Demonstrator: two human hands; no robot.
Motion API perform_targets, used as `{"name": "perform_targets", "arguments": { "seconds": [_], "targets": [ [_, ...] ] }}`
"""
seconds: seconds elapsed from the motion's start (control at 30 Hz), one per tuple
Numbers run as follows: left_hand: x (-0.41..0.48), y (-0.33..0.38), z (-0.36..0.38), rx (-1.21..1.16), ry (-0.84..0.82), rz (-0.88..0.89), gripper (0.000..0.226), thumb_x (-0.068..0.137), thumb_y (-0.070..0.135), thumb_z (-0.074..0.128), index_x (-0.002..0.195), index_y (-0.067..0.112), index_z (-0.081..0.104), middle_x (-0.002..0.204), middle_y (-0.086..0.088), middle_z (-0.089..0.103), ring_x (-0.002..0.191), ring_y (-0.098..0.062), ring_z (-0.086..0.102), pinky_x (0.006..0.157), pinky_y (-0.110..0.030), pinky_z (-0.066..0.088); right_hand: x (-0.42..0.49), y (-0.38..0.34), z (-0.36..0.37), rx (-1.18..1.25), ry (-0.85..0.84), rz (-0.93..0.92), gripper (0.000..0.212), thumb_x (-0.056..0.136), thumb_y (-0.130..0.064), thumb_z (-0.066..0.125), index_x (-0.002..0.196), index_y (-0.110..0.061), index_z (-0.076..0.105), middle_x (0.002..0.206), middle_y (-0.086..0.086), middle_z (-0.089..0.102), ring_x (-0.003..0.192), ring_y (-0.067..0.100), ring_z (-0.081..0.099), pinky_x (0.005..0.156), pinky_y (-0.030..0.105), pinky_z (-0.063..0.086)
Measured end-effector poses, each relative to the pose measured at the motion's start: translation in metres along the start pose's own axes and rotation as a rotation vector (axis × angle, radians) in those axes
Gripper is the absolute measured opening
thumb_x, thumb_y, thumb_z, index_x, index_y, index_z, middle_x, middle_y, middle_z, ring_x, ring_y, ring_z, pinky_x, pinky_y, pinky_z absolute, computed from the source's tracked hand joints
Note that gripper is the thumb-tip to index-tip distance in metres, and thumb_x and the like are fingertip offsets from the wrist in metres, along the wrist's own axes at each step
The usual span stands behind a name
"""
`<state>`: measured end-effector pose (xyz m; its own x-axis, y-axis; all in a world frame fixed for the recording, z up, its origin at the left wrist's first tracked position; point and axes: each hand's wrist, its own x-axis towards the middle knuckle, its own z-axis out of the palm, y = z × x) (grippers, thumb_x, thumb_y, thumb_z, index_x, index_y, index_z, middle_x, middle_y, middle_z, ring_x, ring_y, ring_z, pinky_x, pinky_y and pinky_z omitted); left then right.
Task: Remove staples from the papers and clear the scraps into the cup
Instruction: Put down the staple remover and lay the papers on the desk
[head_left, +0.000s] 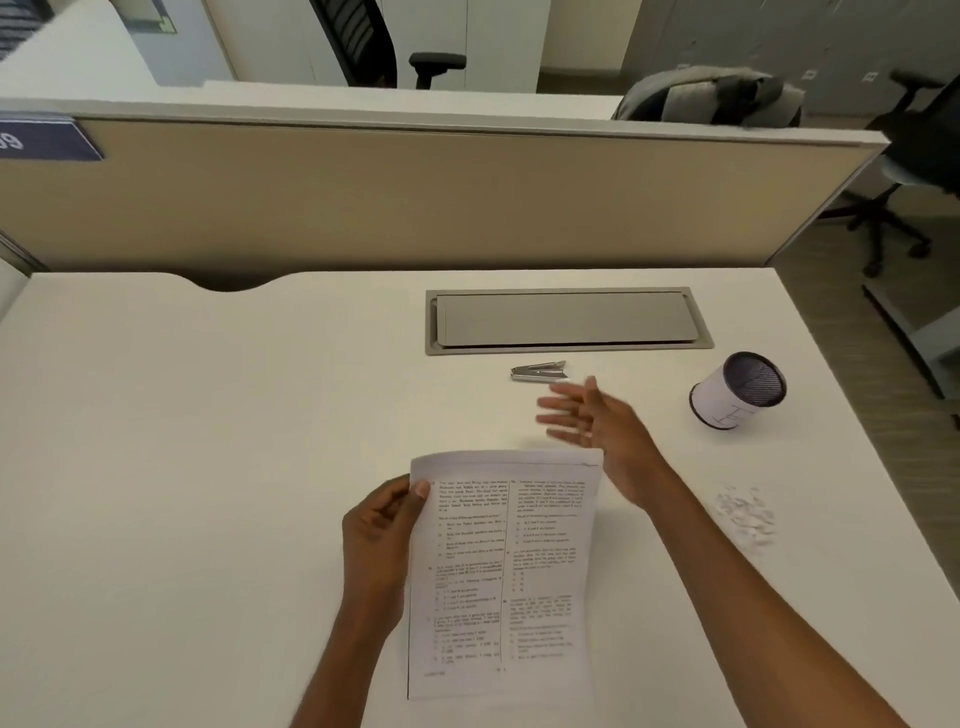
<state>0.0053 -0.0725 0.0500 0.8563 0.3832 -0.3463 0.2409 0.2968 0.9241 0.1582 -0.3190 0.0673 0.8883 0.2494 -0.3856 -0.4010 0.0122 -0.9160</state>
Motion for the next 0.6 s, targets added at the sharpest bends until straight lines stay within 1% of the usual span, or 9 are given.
{"name": "perform_targets", "arguments": {
  "seconds": [0.07,0.1,0.17,0.23,0.3,0.37,0.47,0.53,0.6],
  "targets": [
    [-0.006,0.009,-0.003,-0.059,0.019,0.042,0.015,0.102,0.013,0.068,0.103,0.012,0.083,0.101,-0.016,0.083,0.09,-0.034,0.079,0.082,-0.046,0.066,-0.04,0.007,0.001,0.197,-0.198,0.167,0.081,0.103,-0.066,0.018,0.142,-0.009,0.059,0.141,0.019,0.064,0.13,0.036,0.062,0.113,0.053,0.043],
    [-0.009,0.014,-0.004,-0.083,0.029,0.062,0.015,0.103,0.013,0.067,0.102,0.013,0.082,0.099,-0.014,0.083,0.089,-0.031,0.078,0.081,-0.045,0.066,-0.059,0.012,0.004,0.264,-0.267,0.205,0.086,0.1,-0.07,0.013,0.143,-0.011,0.059,0.143,0.02,0.062,0.132,0.036,0.059,0.113,0.054,0.041],
    [-0.015,0.025,-0.003,-0.121,0.046,0.095,0.016,0.104,0.014,0.066,0.099,0.015,0.081,0.095,-0.007,0.082,0.086,-0.024,0.076,0.078,-0.042,0.062,-0.091,0.021,0.014,0.294,-0.32,0.205,0.082,0.099,-0.067,0.012,0.147,-0.018,0.057,0.146,0.018,0.061,0.135,0.035,0.058,0.113,0.055,0.044],
    [-0.022,0.036,-0.003,-0.147,0.062,0.11,0.018,0.105,0.016,0.065,0.097,0.019,0.08,0.09,-0.003,0.08,0.081,-0.02,0.074,0.078,-0.042,0.058,-0.114,0.026,0.026,0.184,-0.288,0.137,0.065,0.103,-0.056,0.023,0.149,-0.021,0.053,0.146,0.012,0.062,0.136,0.031,0.059,0.112,0.053,0.047],
    [-0.029,0.045,-0.003,-0.161,0.05,0.126,0.017,0.106,0.016,0.064,0.099,0.02,0.079,0.091,-0.006,0.081,0.08,-0.022,0.075,0.078,-0.043,0.06,-0.131,0.028,0.038,0.034,-0.205,0.039,0.043,0.105,-0.038,0.047,0.142,-0.02,0.06,0.138,0.007,0.069,0.129,0.029,0.065,0.107,0.05,0.053],
    [-0.039,0.053,-0.005,-0.153,0.0,0.152,0.016,0.107,0.015,0.063,0.105,0.018,0.078,0.095,-0.01,0.082,0.082,-0.024,0.077,0.075,-0.041,0.064,-0.142,0.029,0.049,-0.058,-0.093,-0.032,0.03,0.1,-0.026,0.065,0.129,-0.02,0.069,0.125,0.004,0.076,0.118,0.028,0.072,0.097,0.046,0.06],
    [-0.054,0.058,-0.012,-0.088,-0.129,0.166,0.015,0.105,0.013,0.064,0.11,0.014,0.079,0.103,-0.012,0.083,0.093,-0.029,0.08,0.078,-0.04,0.067,-0.156,0.03,0.062,-0.034,0.014,-0.083,0.024,0.099,-0.021,0.068,0.122,-0.019,0.073,0.117,0.001,0.079,0.11,0.023,0.075,0.087,0.035,0.063],
    [-0.063,0.057,-0.019,-0.034,-0.172,0.151,0.013,0.101,0.012,0.069,0.108,0.011,0.081,0.107,-0.012,0.083,0.103,-0.035,0.079,0.081,-0.035,0.066,-0.164,0.031,0.067,-0.018,0.059,-0.116,0.023,0.1,-0.019,0.066,0.122,-0.019,0.074,0.118,0.0,0.079,0.111,0.02,0.074,0.091,0.034,0.062],
    [-0.072,0.055,-0.024,0.038,-0.171,0.162,0.014,0.099,0.009,0.072,0.106,0.015,0.083,0.105,-0.006,0.085,0.105,-0.03,0.08,0.08,-0.026,0.063,-0.17,0.034,0.071,-0.023,0.077,-0.145,0.022,0.101,-0.02,0.065,0.12,-0.021,0.075,0.117,0.002,0.078,0.111,0.022,0.073,0.097,0.04,0.06]
  ]
}}
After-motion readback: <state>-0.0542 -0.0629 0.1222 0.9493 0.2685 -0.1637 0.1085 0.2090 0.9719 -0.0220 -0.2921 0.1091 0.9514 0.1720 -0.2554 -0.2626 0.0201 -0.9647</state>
